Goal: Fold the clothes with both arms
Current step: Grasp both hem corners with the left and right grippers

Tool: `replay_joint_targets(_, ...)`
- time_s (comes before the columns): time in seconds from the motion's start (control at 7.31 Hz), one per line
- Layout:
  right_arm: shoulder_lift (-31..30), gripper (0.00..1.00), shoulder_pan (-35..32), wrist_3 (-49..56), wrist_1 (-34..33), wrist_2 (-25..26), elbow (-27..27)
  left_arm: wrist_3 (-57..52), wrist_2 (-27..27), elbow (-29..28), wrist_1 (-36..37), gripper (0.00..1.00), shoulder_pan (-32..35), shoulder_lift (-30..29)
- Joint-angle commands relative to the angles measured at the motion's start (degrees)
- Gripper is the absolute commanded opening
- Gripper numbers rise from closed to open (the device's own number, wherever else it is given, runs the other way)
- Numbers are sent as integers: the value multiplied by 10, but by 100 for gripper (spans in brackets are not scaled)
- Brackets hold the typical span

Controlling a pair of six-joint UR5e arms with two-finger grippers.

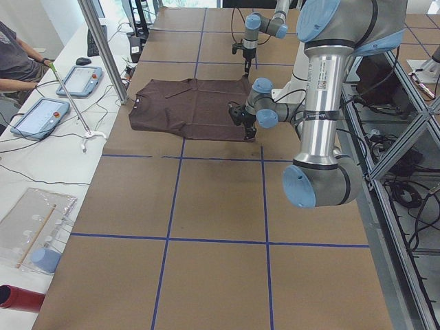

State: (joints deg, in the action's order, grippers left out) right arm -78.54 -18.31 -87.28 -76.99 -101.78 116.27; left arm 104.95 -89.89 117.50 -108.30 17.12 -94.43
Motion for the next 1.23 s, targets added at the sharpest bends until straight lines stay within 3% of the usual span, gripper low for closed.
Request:
replay_joint_targets(0.0,4,0,-1,0,0,0,0,23,6,-15,4,96,-32,-5)
replay_joint_targets(0.68,4,0,-1,0,0,0,1,27,5,-15,26,87,-45,-7)
replay_joint_targets(1.09,3,0,-2,0,0,0,1,27,5,-16,28,60,-45,-5)
